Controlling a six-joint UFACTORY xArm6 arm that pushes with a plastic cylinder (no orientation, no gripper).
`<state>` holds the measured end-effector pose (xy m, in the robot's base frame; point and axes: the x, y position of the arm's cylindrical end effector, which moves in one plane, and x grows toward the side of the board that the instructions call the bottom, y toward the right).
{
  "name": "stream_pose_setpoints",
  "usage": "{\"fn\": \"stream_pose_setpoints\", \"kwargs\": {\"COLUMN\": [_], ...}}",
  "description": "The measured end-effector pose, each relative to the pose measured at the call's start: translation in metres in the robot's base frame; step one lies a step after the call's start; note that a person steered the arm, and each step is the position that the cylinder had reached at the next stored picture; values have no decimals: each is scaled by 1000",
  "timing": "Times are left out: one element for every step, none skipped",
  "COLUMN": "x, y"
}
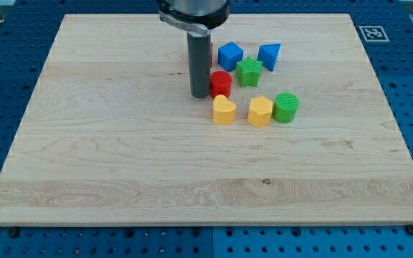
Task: Push the green star into the blue cube
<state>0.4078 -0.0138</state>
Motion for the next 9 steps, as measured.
{"fn": "stream_pose_setpoints", "kwargs": {"x": [-2,-16,-18,-18,-18,-12,16,53,87], "y": [0,-25,-71,-99,-99,-88,-41,-4,20]}}
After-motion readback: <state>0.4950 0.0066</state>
